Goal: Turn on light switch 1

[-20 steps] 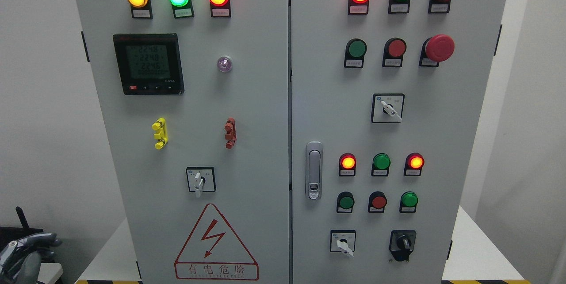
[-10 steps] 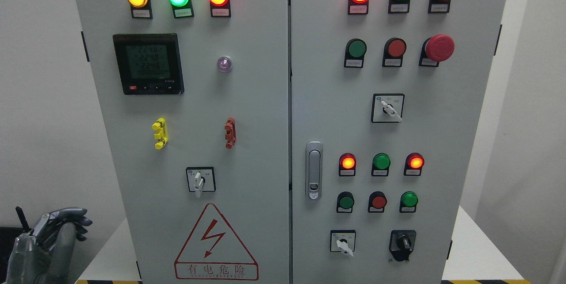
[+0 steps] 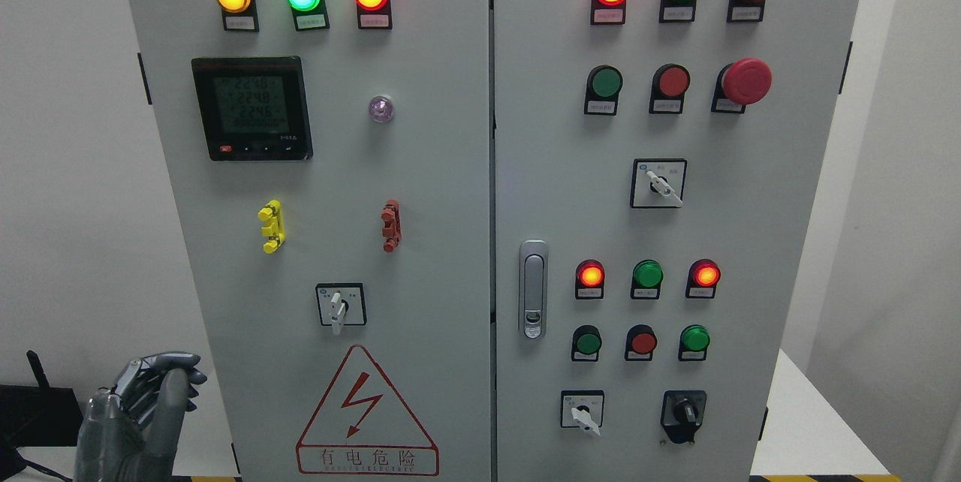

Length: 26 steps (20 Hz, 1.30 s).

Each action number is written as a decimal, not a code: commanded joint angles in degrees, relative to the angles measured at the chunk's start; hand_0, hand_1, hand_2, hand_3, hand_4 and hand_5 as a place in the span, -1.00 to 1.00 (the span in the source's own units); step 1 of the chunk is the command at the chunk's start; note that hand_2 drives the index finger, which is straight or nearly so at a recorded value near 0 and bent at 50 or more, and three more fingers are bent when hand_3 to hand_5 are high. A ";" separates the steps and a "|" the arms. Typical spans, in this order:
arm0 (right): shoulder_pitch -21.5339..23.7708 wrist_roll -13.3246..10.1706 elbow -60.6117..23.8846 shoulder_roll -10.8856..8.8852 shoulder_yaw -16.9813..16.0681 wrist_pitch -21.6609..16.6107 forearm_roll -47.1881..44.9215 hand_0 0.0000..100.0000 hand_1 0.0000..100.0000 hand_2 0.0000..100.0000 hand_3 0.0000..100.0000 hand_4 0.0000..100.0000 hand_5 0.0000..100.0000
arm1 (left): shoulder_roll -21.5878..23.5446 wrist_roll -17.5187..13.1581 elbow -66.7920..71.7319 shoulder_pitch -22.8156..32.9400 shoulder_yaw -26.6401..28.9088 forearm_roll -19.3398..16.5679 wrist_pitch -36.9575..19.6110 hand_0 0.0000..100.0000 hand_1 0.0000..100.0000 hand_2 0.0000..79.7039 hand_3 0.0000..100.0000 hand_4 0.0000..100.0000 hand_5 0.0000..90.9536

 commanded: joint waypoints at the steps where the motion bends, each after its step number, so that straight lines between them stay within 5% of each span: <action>1: 0.00 -0.02 0.00 0.00 0.00 -0.04 -0.97 -0.76 -0.22 -1.00 -1.00 -1.00 -1.00 | -2.70 2.55 -1.20 -0.79 -10.07 -3.26 3.72 -0.83 -0.42 0.22 0.36 0.42 0.43; 15: 0.00 -0.02 0.00 0.00 0.00 -0.04 -1.05 -0.76 -0.22 -1.00 -1.00 -1.00 -1.00 | -7.98 7.65 -0.94 -5.80 -12.54 -11.70 14.18 -0.90 -0.34 0.29 0.41 0.46 0.47; 26: 0.00 -0.02 0.00 0.00 0.00 -0.04 -0.97 -0.76 -0.22 -1.00 -1.00 -1.00 -1.00 | -8.33 13.01 -0.15 -7.65 -13.59 -12.23 20.25 -0.90 -0.27 0.32 0.43 0.48 0.47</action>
